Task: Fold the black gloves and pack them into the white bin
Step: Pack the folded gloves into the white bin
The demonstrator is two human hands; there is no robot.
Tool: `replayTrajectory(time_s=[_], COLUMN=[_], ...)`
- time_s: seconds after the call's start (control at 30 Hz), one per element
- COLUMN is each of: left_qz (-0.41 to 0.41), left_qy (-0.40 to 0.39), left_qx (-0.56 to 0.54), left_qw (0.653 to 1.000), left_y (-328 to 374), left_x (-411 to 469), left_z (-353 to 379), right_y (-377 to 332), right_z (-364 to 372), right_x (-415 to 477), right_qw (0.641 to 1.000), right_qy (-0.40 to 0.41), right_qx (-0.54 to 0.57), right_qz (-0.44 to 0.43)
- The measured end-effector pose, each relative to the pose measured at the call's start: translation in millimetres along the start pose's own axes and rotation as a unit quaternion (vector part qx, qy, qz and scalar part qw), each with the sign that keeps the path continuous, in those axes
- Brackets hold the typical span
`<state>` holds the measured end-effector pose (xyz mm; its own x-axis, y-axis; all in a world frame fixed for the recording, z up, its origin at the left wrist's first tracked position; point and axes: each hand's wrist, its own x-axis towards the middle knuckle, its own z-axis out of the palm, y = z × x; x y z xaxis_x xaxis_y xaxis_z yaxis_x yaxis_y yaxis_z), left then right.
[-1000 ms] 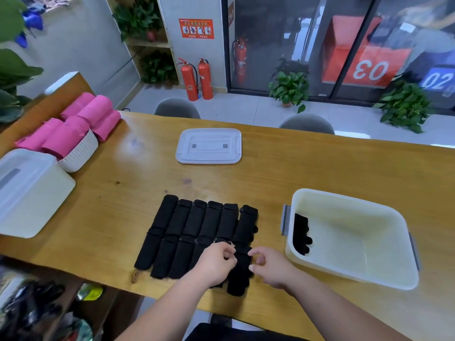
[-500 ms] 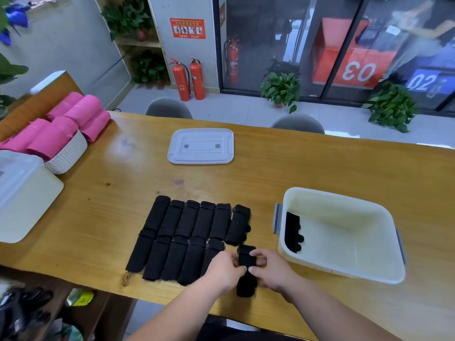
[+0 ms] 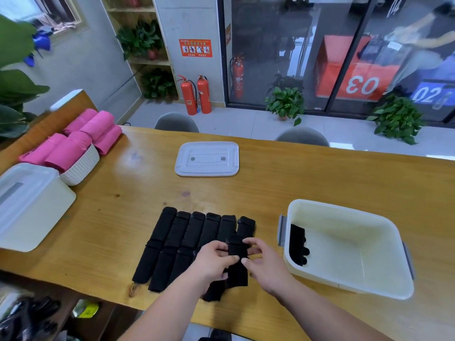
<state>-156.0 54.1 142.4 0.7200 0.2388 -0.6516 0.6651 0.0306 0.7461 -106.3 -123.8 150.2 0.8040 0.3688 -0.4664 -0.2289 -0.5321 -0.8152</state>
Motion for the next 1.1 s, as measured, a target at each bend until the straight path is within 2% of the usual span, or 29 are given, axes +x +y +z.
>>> replayTrajectory(time_s=[0.17,0.37,0.43,0.57,0.9,1.0,1.1], left_qz=[0.029,0.089,0.102,0.116,0.14,0.144,0.157], left_qy=[-0.019,-0.101,-0.118,-0.144,-0.202,-0.19,-0.119], left_qx=[-0.036,-0.058,-0.062,-0.062,-0.019,0.026,0.105], left_qw=[0.999,0.989,0.986,0.981,0.969,0.971,0.975], left_y=[33.6,82.0,95.7,115.1,133.3,128.7,120.3], left_x=[-2.2,-12.2,-14.1,-13.6,1.2,10.5,19.8], left_z=[-20.8,-21.4,-15.8,1.7,64.8,80.0,92.7], right_y=[-30.7,-58.5,-60.3,-59.8,-35.5,-17.6,4.4], right_z=[-10.0,-39.4,-51.3,-75.8,-141.9,-164.8,-188.8], right_x=[-0.6,-0.2,-1.2,-3.0,-22.4,-27.4,-30.9], right_qw=[0.999,0.974,0.966,0.964,0.957,0.963,0.964], right_qy=[0.015,-0.033,-0.044,-0.033,0.06,0.071,0.087], right_qx=[0.029,0.224,0.252,0.26,0.282,0.262,0.251], right_qz=[-0.035,-0.031,-0.031,-0.041,-0.022,-0.003,0.025])
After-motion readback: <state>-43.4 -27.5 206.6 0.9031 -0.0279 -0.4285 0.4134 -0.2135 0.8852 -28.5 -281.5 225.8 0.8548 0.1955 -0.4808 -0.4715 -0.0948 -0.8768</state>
